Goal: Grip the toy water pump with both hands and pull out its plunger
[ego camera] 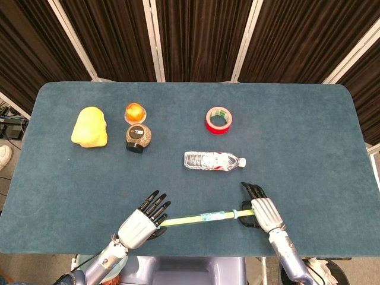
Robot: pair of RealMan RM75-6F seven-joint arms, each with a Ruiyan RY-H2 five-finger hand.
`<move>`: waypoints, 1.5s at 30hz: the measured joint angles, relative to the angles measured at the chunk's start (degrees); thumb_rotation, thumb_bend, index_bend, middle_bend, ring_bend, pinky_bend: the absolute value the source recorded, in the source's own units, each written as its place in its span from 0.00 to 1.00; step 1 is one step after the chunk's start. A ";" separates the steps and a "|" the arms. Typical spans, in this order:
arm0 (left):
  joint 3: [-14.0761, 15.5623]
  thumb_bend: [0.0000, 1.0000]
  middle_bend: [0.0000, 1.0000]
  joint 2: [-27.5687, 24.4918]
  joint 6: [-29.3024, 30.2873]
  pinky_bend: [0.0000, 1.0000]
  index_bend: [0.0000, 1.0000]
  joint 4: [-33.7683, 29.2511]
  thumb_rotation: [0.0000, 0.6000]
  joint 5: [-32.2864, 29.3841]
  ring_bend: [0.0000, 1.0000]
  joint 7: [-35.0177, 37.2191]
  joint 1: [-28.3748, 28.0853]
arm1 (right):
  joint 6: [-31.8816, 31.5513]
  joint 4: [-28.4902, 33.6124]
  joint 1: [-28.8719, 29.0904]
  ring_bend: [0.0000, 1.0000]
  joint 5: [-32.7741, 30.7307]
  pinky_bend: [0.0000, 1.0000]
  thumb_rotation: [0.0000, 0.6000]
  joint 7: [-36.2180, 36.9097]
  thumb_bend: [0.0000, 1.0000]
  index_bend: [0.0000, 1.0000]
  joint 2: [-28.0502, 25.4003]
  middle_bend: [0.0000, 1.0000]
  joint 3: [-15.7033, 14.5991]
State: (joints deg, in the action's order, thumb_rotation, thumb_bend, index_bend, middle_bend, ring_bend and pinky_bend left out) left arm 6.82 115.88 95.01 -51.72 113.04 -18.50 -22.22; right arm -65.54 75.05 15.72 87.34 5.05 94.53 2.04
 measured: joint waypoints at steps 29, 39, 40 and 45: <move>-0.04 0.55 0.25 -9.55 9.35 0.15 0.78 -7.22 1.00 1.79 0.12 4.03 2.11 | -3.67 4.57 0.77 0.00 -3.60 0.00 1.00 -1.16 0.30 0.86 -10.62 0.16 4.07; 0.37 0.55 0.26 -13.11 13.26 0.15 0.78 -9.35 1.00 3.97 0.12 4.24 3.08 | -4.20 4.14 1.22 0.00 -5.98 0.00 1.00 -1.12 0.29 0.86 -12.28 0.16 6.05; 0.32 0.55 0.26 -13.29 13.54 0.15 0.78 -9.39 1.00 4.04 0.12 4.32 3.16 | -4.22 4.11 1.23 0.00 -6.13 0.00 1.00 -1.11 0.29 0.86 -12.38 0.16 6.15; 0.29 0.55 0.26 -14.40 14.98 0.15 0.78 -9.40 1.00 4.69 0.12 5.10 3.66 | -4.29 4.03 1.48 0.00 -7.14 0.00 1.00 -1.27 0.29 0.86 -12.91 0.16 6.89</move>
State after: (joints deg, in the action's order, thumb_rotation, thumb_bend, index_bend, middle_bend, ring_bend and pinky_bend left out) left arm 7.11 101.48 109.99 -61.12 117.73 -13.40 -18.56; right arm -69.83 79.07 17.20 80.20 3.78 81.62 8.93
